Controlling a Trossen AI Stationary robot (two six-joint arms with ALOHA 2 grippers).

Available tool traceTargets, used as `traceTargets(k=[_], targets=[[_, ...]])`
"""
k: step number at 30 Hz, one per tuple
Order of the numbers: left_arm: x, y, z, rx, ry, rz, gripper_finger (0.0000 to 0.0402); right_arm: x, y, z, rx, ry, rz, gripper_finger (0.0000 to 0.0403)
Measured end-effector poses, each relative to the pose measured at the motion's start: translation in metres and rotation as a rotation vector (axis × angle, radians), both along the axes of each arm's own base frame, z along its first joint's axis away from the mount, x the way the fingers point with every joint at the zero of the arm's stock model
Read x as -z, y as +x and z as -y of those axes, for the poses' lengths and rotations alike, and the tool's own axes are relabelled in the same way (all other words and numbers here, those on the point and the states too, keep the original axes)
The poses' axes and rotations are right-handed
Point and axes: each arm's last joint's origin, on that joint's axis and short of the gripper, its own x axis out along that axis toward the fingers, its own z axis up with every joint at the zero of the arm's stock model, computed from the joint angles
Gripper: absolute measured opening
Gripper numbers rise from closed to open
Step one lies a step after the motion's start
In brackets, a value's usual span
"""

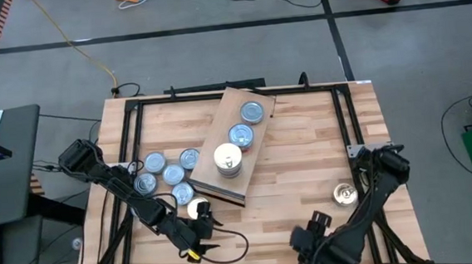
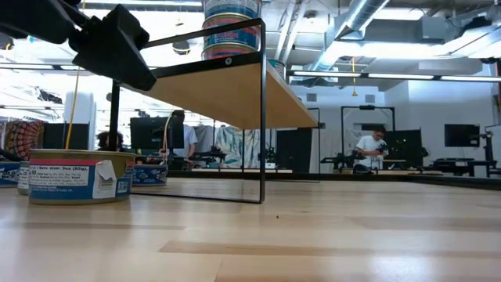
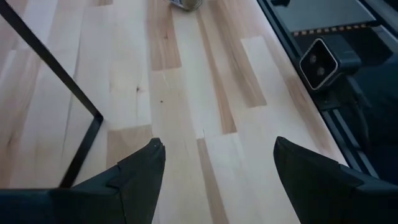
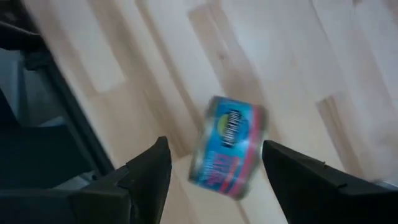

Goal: Stack canned seafood by type on shelf
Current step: Stack the blue pink tuna can on top of the blue pink tuna can on the shelf

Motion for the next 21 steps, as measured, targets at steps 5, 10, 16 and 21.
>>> traceTargets(k=[5,10,16,21], targets=[[-0.002,0.000,0.000,-0.014,0.012,-0.045,0.0290,0.002,-0.003,-0.003,0.076,0.017,0.018,0.0285],[-0.001,-0.001,-0.001,-0.030,0.007,-0.050,0.0290,0.002,-0.006,0.001,0.154,-0.001,0.005,0.0285],[-0.001,0.000,-0.001,-0.044,0.014,-0.044,0.0290,0.002,-0.005,0.004,0.104,-0.032,-0.016,0.0287],[-0.001,-0.001,-0.002,-0.049,0.019,-0.054,0.0290,0.002,-0.001,0.011,0.098,-0.055,-0.037,0.0309]])
